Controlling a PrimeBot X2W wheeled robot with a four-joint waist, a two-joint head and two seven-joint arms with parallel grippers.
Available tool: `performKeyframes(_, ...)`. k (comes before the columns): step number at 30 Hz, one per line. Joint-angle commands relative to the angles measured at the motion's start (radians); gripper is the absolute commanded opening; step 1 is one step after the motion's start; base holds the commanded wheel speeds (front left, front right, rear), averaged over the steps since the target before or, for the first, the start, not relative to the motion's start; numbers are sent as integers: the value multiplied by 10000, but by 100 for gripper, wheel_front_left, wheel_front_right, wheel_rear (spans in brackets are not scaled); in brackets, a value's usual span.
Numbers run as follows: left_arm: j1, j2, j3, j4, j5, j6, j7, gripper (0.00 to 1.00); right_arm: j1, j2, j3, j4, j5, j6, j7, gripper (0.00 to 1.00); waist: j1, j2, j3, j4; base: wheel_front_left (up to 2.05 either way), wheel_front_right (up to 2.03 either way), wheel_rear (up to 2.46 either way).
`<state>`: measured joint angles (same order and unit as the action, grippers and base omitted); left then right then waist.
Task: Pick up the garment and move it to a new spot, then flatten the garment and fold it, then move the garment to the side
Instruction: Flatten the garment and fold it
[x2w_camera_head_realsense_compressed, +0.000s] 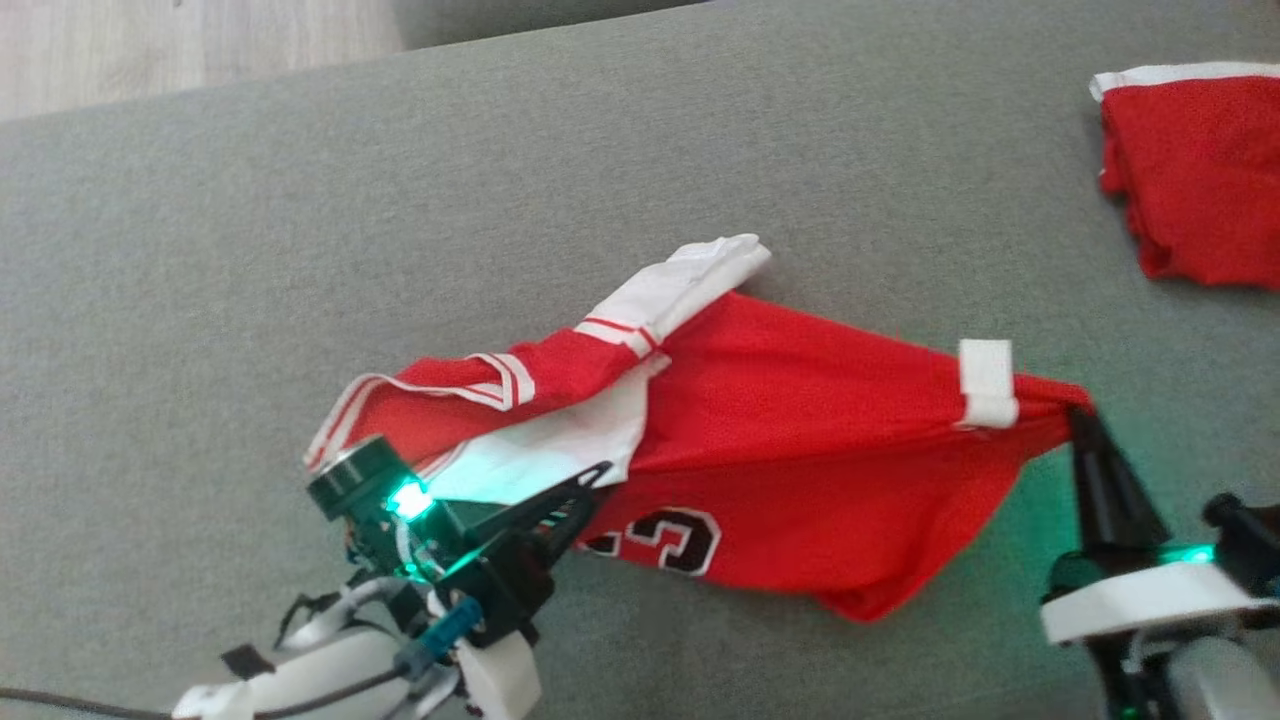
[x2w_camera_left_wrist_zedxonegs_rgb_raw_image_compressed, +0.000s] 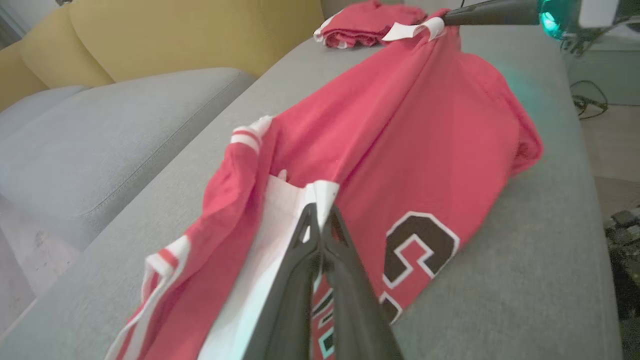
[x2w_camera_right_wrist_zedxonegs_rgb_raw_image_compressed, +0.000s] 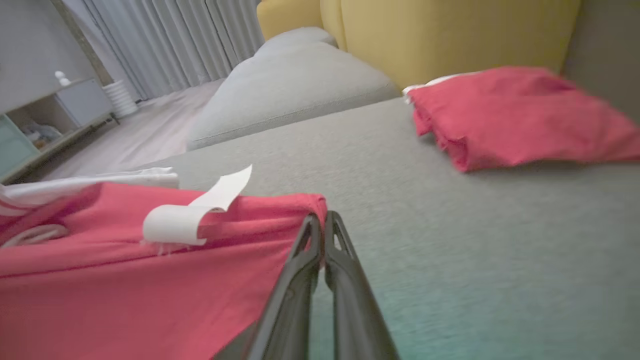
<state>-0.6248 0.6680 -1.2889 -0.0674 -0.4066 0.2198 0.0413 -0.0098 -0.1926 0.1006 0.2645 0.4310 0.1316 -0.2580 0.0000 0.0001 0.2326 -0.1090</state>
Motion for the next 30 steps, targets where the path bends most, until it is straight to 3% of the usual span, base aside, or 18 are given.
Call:
performKeyframes(1, -88, 218, 454, -126, -74, 81, -92, 0, -10, -351, -322, -264, -384, -9, -38, 0, 0, -1, -27, -76, 0, 0, 0)
performKeyframes(6, -32, -4, 551, -182, -299, 90, -345, 0, -263, -403, -1525, 75, -1288, -9, -38, 0, 0, -1, -78, -166, 0, 0, 0)
performKeyframes(8, 163, -147, 830, -405, -921, 46, -633, 0, -398, -387, -1733, 305, -1596, -9, -36, 0, 0, -1, -93, -146, 0, 0, 0)
performKeyframes(11, 420, -164, 1414, -835, -2056, -158, -1089, 9, -508, -227, -1970, 404, -1957, -9, 59, 0, 0, -1, -113, -57, 0, 0, 0)
performKeyframes(17, 560, 465, 2367, -1522, -3549, -625, -1549, 13, -818, -65, -2644, 712, -2743, -9, 167, 0, 0, -1, -29, 53, 0, 0, 0)
performKeyframes(19, 573, 777, 2623, -1642, -3808, -708, -1661, 0, -970, 15, -2667, 788, -2814, -9, 140, 0, 0, -1, 2, 79, 0, 0, 0)
performKeyframes(20, 575, 1041, 2853, -1687, -3965, -752, -1818, 0, -1057, 50, -2547, 746, -2864, -9, 121, 0, 0, -1, 15, 105, 0, 0, 0)
performKeyframes(25, 403, 1535, 3265, -1756, -3978, -801, -2126, 0, -1313, -182, -2261, 434, -2665, -9, 94, 0, 0, -1, -122, 126, 0, 0, 0)
performKeyframes(29, 353, 1609, 2825, -1732, -3511, -883, -1723, 0, -1463, -504, -2066, 255, -2630, -9, 356, 0, 0, -1, -200, 122, 0, 0, 0)
performKeyframes(30, 330, 1550, 2623, -1689, -3216, -838, -1596, 11, -1470, -568, -2013, 232, -2622, -9, 436, 0, 0, -1, -190, 131, 0, 0, 0)
